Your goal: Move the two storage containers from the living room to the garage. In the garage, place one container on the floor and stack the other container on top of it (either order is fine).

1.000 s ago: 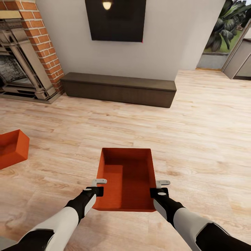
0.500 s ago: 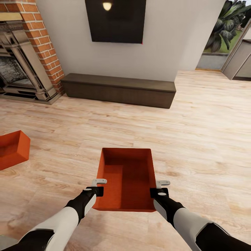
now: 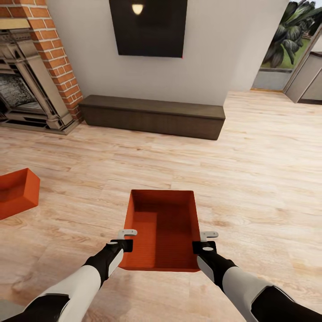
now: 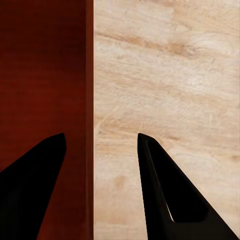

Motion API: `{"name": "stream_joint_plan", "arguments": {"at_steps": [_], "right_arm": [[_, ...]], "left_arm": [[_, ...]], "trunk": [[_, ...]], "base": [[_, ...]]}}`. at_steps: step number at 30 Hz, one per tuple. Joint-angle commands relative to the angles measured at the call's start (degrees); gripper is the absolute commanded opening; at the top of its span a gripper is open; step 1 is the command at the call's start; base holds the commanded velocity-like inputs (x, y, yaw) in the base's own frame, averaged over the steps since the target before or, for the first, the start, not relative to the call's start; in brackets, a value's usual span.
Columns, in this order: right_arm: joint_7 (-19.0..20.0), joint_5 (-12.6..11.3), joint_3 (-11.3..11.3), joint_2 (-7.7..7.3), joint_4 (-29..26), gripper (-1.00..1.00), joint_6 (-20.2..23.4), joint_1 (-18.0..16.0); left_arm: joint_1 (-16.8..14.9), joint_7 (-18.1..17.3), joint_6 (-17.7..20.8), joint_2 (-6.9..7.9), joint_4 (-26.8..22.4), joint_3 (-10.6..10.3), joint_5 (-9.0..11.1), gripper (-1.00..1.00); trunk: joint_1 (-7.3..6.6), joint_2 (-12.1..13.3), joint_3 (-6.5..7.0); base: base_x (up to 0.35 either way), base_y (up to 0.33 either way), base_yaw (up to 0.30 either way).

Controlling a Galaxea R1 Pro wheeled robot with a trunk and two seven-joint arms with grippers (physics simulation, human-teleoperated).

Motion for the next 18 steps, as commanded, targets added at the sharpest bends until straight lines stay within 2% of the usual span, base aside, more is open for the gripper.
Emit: {"name": "stream_joint_plan", "arguments": {"at_steps": [1, 18], "right_arm": [[1.99, 0.58, -1.58, -0.03, -0.79, -1.00, 0.19, -0.06], [1.98, 0.60, -1.51, -0.03, -0.79, -1.00, 0.27, -0.06]], "left_arm": [[0.03, 0.55, 0.45, 0.04, 0.03, 0.74, -0.41, -1.00], [0.03, 0.55, 0.45, 0.04, -0.04, 0.74, -0.41, -1.00]], "trunk": [[-0.22, 0.38, 0.14], [-3.96, 7.20, 3.19]], "base": [[0.000, 0.000, 0.000], [0.000, 0.000, 0.000]]}}
